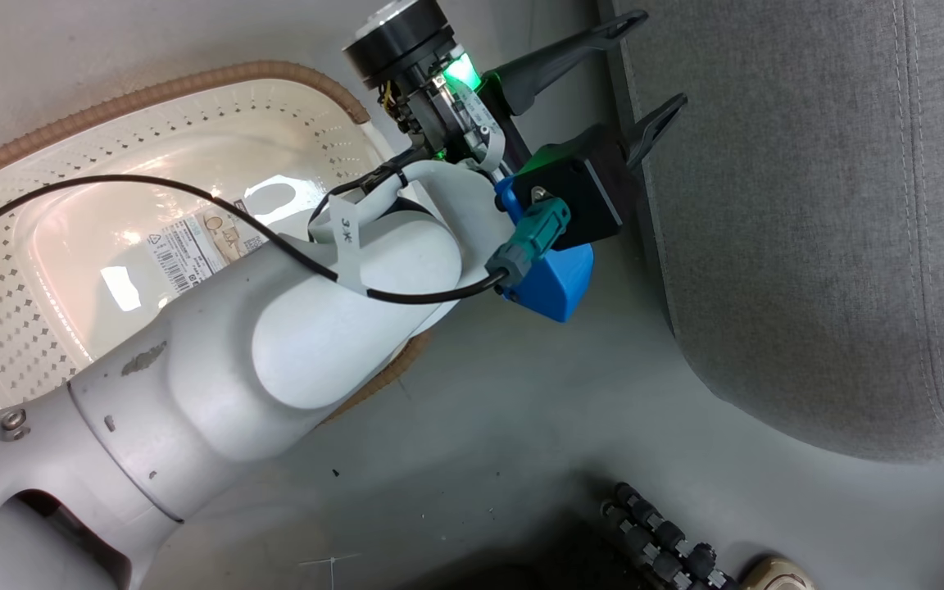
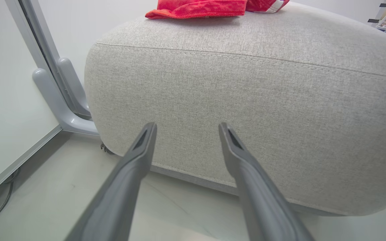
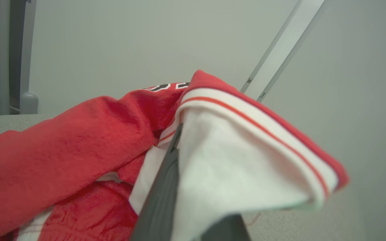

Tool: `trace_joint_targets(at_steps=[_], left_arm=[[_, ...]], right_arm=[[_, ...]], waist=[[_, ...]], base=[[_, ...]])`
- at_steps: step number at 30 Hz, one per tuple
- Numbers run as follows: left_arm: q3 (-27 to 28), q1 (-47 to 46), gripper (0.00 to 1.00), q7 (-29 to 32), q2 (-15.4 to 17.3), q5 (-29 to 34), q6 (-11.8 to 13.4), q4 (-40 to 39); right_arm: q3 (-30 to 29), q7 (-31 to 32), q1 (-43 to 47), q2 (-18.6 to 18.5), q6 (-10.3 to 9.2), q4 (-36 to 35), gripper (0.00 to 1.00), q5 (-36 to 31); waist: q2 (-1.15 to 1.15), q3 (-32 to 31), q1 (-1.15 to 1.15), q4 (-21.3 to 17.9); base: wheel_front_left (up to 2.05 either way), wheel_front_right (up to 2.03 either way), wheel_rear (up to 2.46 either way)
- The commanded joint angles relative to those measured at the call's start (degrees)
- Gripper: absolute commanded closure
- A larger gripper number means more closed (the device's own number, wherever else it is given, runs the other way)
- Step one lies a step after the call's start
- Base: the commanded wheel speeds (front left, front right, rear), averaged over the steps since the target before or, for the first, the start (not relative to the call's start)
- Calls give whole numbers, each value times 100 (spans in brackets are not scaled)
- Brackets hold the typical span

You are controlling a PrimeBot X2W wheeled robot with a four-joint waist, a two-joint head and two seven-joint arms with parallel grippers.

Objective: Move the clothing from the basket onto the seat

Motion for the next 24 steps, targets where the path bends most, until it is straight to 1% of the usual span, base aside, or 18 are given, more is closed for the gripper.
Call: trace_joint_targets(at_steps=[1,4,7,8,9,14,19,24], left_arm=[[8,-2,0,8,58,5,22,-26],[0,38,0,31,96,-18,51,-70],[-6,75,0,31,146,-46,73,-93],[-11,87,0,25,150,-46,87,-96],[-15,96,0,14,146,-49,96,-99],[-16,247,0,-158,85,-134,131,-33],[47,488,0,-486,-19,-290,182,137],[143,859,0,-811,-111,-504,272,355]], right_arm=[[32,-4,-2,113,-4,26,100,-46],[79,-4,-40,384,-4,138,100,-215],[0,-4,175,620,-4,57,100,-268],[-38,-4,234,686,-4,3,68,-279],[-84,-4,294,739,-4,-73,0,-277],[-193,-4,721,920,-4,-259,0,-274],[-200,-4,1155,1037,-4,-461,0,-431],[-220,-4,1734,975,-4,-627,0,-550]], waist=[[0,-7,0,-4],[0,-38,0,-25],[0,-88,0,-54],[0,-116,0,-61],[0,-148,0,-62],[0,-452,0,-36],[0,-964,0,6],[0,-1639,0,57]], base=[[0,0,0],[0,0,0],[0,0,0],[0,0,0],[0,0,0],[0,0,0],[0,0,0],[0,0,0]])
